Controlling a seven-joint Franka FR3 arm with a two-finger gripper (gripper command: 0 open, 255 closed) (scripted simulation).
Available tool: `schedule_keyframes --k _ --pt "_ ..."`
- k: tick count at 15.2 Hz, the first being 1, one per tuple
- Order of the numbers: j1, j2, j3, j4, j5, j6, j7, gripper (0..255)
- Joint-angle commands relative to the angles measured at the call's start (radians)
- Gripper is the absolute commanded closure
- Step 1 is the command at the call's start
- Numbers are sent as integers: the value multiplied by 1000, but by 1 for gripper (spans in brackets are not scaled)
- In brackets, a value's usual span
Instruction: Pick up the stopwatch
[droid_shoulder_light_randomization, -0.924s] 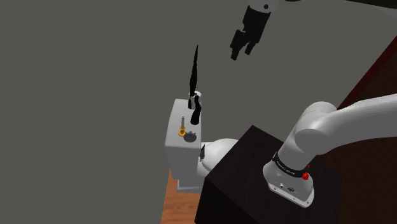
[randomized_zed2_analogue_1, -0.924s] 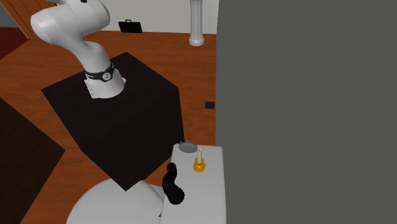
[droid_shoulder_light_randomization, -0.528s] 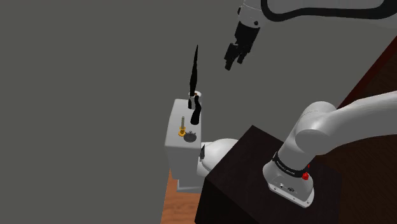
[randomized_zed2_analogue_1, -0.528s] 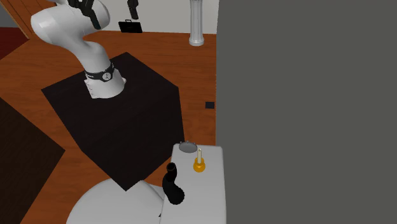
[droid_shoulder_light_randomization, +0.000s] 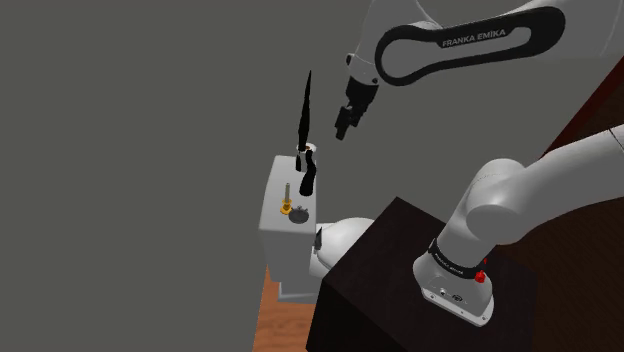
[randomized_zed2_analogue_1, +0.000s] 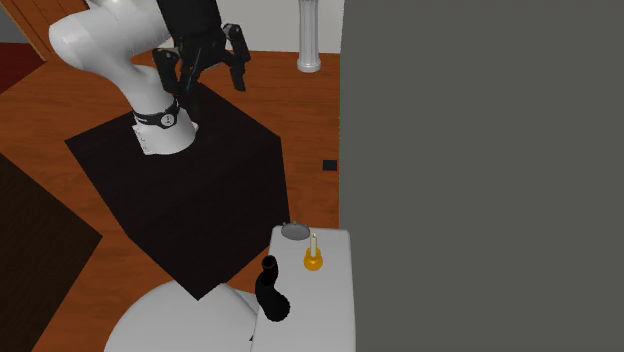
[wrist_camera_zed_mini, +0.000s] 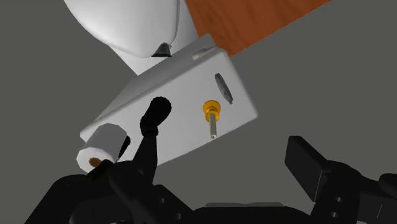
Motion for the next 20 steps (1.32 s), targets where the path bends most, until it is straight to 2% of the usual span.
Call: schedule_keyframes --k 1,11,16,20 --pt "9 50 -13 -35 -3 84 -38 0" --pt "64 394 -59 -76 12 452 -222 0" --pt "90 601 -67 -43 54 615 -337 0" --pt "90 773 -46 9 104 726 -440 0"
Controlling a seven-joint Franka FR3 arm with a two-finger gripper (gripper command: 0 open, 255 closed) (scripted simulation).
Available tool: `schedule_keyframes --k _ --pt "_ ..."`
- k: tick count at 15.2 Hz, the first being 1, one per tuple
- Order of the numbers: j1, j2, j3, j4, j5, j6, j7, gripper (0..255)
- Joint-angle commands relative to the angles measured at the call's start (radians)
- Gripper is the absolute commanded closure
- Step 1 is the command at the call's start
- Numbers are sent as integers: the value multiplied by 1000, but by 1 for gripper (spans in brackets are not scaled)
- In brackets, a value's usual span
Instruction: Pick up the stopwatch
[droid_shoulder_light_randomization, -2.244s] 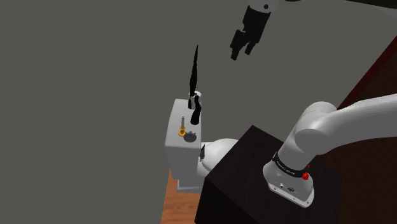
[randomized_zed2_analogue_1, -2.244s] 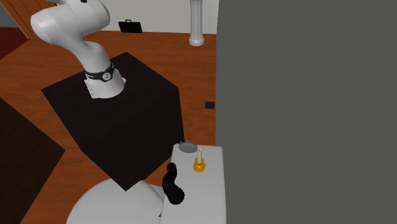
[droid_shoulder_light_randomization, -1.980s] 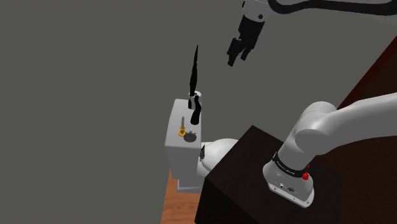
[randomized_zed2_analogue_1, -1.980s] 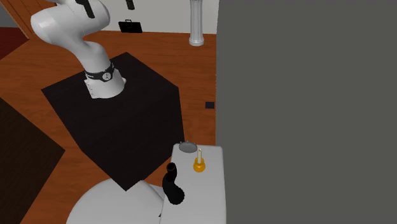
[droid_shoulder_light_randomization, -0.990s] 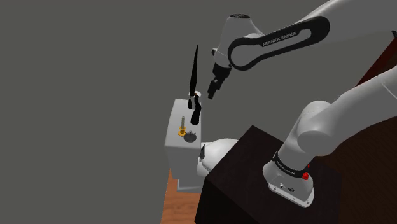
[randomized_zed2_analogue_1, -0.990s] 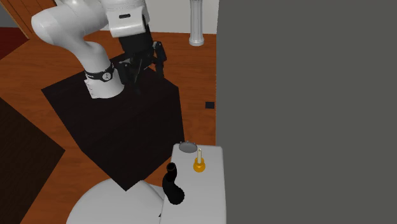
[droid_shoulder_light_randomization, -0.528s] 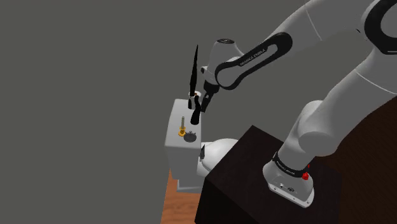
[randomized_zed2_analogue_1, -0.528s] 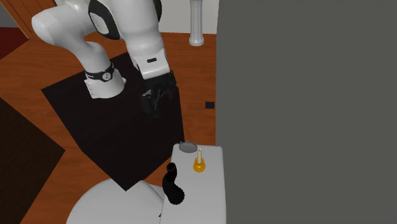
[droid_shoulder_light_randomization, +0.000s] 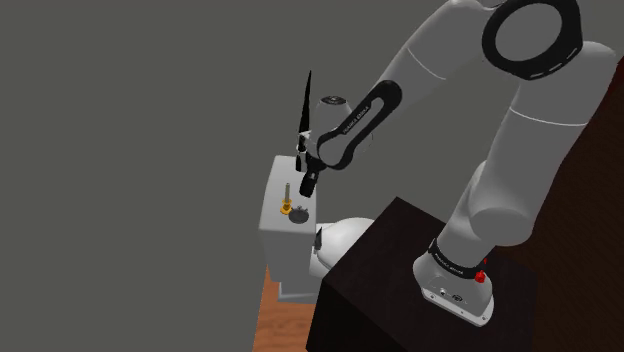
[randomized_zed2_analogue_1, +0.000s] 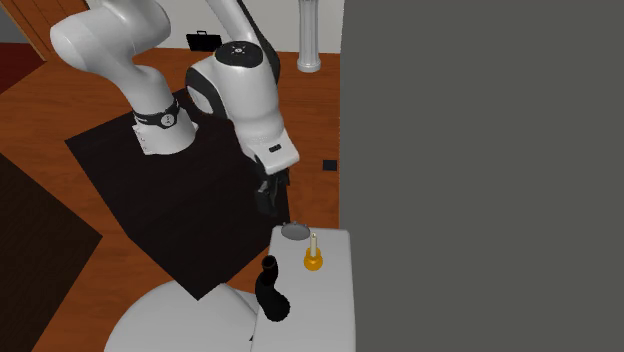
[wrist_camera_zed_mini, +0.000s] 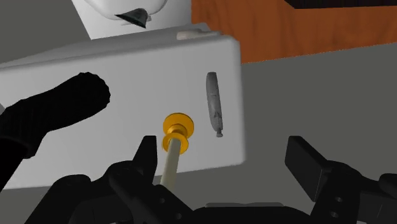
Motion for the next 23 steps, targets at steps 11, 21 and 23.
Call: schedule_keyframes --k 11,21,23 --pt "-42 372 71 146 42 209 -162 0" --pt "-46 427 75 164 44 247 -165 255" --pt "-46 427 75 164 44 247 -165 255"
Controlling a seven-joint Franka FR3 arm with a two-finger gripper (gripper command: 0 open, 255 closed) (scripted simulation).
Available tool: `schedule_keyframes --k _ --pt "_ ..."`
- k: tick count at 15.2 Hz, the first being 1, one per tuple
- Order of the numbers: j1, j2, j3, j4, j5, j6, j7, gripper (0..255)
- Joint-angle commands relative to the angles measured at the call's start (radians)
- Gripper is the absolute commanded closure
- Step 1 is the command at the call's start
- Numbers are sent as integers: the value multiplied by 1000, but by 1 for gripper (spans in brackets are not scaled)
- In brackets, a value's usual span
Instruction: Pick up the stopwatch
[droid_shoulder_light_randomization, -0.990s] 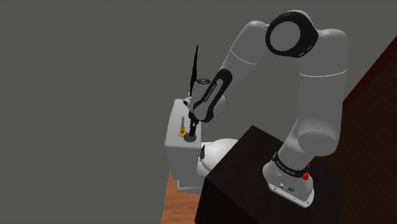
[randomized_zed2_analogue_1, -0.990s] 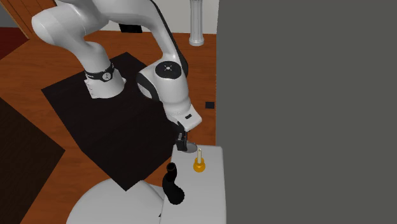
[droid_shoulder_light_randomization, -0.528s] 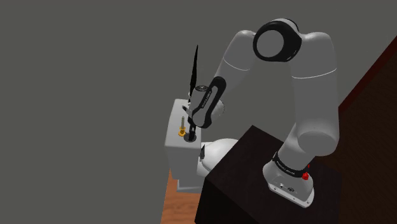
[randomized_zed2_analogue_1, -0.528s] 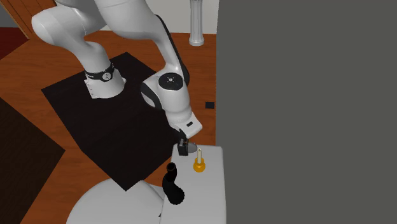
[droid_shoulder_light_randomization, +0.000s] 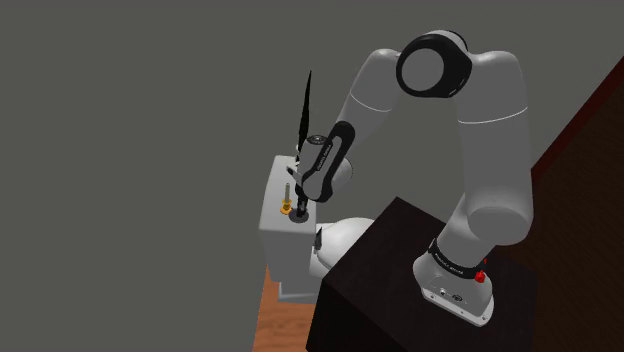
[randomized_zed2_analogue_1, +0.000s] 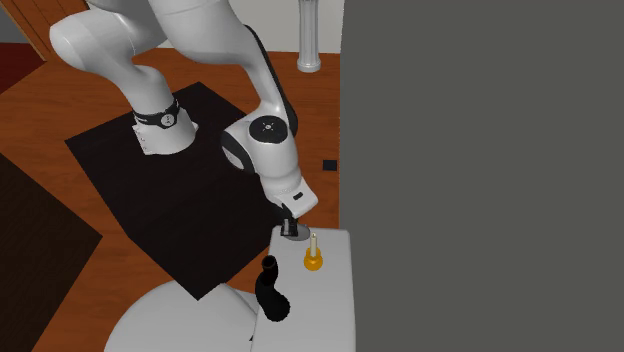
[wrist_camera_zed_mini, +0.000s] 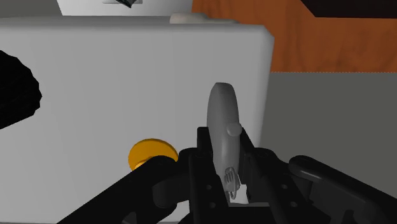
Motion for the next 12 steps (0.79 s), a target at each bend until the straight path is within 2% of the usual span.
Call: schedule_keyframes --k 1,3,12 --pt "0 0 0 0 0 0 0 255" --pt "1 1 0 1 0 -1 0 255" --pt "10 -138 -10 -41 -5 -98 8 255"
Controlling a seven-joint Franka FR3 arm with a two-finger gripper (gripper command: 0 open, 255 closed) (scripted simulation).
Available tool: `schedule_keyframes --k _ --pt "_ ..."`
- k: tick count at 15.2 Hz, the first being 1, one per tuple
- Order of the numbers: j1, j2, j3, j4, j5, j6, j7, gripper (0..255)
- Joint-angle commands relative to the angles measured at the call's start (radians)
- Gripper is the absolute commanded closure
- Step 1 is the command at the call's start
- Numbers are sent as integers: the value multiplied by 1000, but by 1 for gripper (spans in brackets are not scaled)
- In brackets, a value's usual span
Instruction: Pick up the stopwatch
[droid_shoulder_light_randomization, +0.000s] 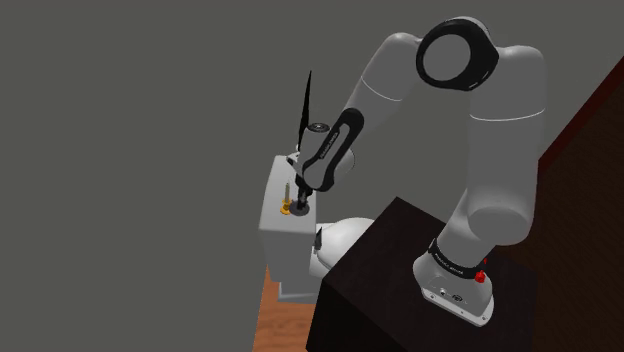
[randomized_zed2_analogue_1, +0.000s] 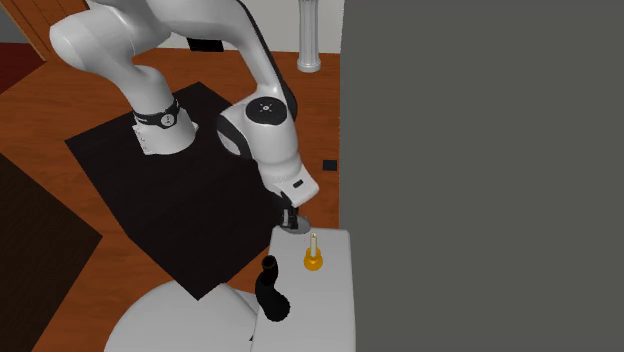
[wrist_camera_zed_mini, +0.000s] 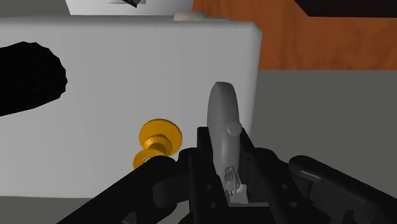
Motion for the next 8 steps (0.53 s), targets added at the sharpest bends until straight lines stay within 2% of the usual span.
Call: schedule_keyframes --k 1,8 --pt "2 -34 -3 -12 -2 -22 2 255" --pt "7 -111 -9 -27 -8 -84 9 255"
